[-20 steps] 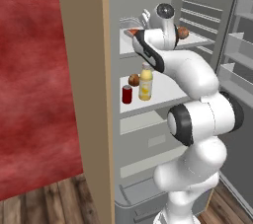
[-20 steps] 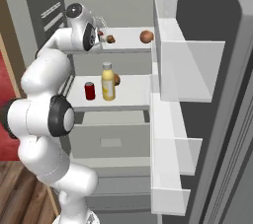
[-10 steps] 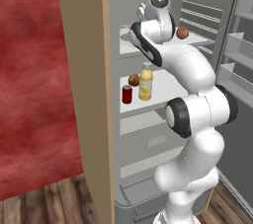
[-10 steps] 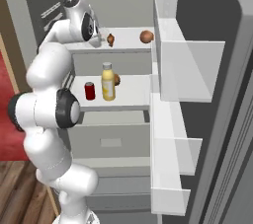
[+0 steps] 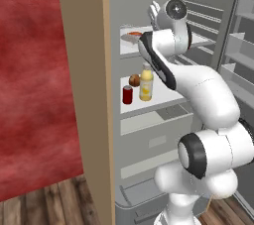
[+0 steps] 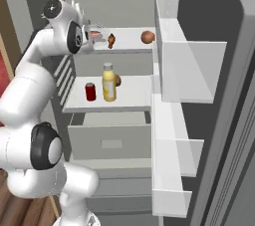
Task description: Place the tupperware on the top shelf of the fridge. Make space for the tupperware among the existing items by rearranging them on the shelves if needed. Close the fridge door when finished.
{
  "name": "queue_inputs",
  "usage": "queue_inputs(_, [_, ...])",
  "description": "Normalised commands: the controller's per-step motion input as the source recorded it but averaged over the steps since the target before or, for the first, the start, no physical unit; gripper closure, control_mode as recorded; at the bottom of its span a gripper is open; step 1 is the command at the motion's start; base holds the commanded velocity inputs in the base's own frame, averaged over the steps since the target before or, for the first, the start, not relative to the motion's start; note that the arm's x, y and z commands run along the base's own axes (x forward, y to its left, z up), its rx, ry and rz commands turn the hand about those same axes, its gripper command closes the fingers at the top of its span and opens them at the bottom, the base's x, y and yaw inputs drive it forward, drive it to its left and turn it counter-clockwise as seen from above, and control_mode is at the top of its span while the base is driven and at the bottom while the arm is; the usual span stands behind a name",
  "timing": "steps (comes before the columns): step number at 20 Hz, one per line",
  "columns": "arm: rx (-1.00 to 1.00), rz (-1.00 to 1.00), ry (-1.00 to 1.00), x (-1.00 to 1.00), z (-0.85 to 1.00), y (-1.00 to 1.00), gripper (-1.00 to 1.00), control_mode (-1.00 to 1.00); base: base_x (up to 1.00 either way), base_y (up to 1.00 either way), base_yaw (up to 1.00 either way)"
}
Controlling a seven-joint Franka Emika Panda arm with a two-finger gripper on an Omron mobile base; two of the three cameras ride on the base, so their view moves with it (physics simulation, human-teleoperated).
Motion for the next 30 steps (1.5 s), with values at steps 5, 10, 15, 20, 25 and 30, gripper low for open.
queue_inputs(5, [0.01, 0.0, -0.07, -1.0, -0.18, -0.01, -1.0, -1.0, 0.0, 0.0, 0.0])
queue_inputs(10, [0.05, 0.01, 0.01, -1.0, -0.33, -0.15, -1.0, -1.0, 0.0, 0.0, 0.0])
queue_inputs(15, [0.06, 0.06, 0.12, -1.0, -0.21, -0.31, -1.0, -1.0, 0.0, 0.0, 0.0])
queue_inputs(20, [0.03, 0.11, 0.33, -1.0, -0.17, -0.18, -1.0, -1.0, 0.0, 0.0, 0.0])
queue_inputs(25, [-0.01, 0.12, 0.2, -0.72, -0.51, -0.11, -1.0, -1.0, 0.0, 0.0, 0.0])
queue_inputs(30, [-0.01, 0.01, 0.0, -0.02, -0.03, 0.0, -1.0, -1.0, 0.0, 0.0, 0.0])
